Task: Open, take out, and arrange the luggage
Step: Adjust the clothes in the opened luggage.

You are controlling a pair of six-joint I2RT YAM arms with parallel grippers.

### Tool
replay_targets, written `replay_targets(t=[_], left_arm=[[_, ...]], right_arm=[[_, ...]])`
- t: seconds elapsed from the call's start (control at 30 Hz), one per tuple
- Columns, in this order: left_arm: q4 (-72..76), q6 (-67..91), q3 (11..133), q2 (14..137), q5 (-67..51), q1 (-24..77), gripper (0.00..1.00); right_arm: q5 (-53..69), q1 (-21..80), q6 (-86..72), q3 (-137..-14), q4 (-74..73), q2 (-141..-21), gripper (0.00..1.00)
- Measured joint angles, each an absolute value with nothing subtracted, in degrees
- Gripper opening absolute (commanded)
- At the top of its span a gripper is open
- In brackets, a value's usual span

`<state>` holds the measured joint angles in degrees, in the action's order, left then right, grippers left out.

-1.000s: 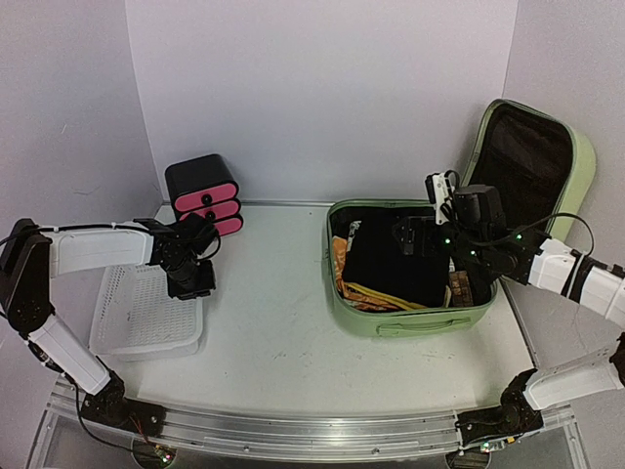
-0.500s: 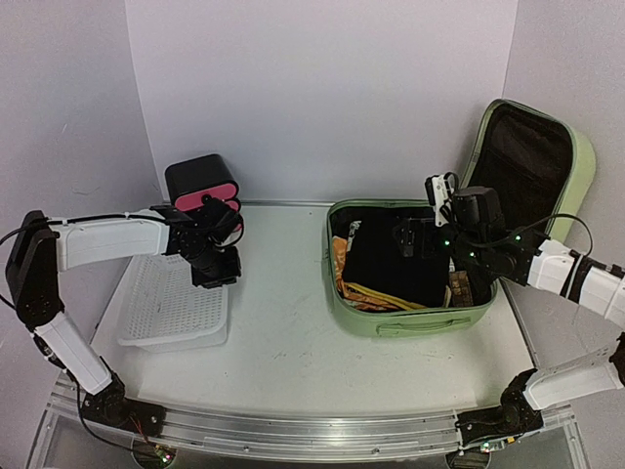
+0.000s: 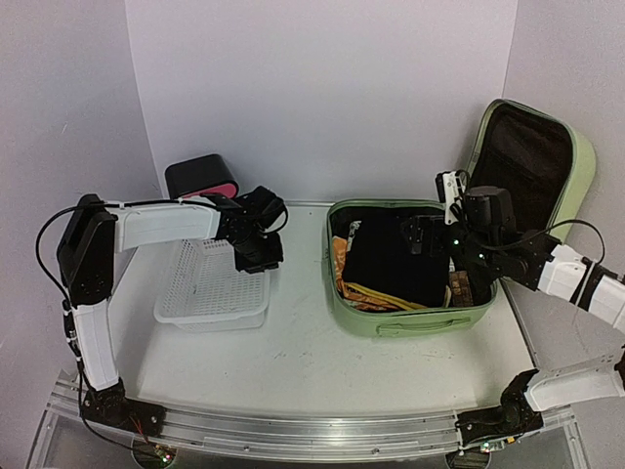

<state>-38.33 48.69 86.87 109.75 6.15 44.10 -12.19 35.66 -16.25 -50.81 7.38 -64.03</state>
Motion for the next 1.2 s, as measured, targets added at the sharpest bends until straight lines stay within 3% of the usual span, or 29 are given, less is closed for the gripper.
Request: replay_targets(t=[0.17,0.37,0.57,0.83,1.2], left_arm=[[-37.08,49.74,91.05,112.66,5.28,44.75,0.32],[-35.22,50.22,96.25,115.70,2.63,44.99,0.67],[-33.74,50.78,99.02,116.22,1.02,45.12,0.80],[-34.52,47.33,96.18,110.04,-0.40,45.12,0.81],[-32.47,37.76,93.60,100.20,-15.97,45.69,0.76]], right_arm=[[-13.19,35.66,-16.05,-50.04,7.22,-63.37,0.98],[-13.61,35.66,-15.84,-49.58,7.11,-63.40,0.98],[-14.06,35.66,-15.62,-49.56,7.11,-63.42,0.98],[-14.15,35.66,-14.87,-49.60,7.14,-64.40,0.98],[-13.15,35.66,-17.08,-49.91,7.42,-69.01,0.98]])
